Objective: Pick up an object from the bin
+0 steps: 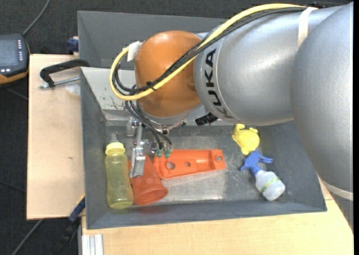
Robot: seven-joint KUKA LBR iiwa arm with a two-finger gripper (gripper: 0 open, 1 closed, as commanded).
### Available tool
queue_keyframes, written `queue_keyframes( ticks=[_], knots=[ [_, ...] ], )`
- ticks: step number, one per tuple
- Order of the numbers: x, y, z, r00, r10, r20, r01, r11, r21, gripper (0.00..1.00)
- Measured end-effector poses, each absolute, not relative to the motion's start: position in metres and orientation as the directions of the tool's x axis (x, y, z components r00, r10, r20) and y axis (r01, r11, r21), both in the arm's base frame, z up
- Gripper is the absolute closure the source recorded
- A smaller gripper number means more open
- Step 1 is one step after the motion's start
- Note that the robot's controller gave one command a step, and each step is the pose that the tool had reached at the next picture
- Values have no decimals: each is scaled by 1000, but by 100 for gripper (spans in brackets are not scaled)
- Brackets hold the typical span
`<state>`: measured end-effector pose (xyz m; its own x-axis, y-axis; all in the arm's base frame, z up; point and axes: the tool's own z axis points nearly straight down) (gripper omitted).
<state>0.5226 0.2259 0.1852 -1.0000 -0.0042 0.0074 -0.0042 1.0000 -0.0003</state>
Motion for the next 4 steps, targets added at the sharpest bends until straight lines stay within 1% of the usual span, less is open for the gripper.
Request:
queue_keyframes(
  ticks=[1, 2, 3, 4],
  knots=[
    [525, 225, 190, -1000, -1, -1, -1, 1000, 2, 0],
    [508, 197, 196, -990, -139, 3, -139, 990, 3, 0],
    [511, 166, 192, -941, -337, -1, -337, 941, 2, 0],
    [499, 146, 172, -935, -356, -1, -356, 935, 4, 0]
  ],
)
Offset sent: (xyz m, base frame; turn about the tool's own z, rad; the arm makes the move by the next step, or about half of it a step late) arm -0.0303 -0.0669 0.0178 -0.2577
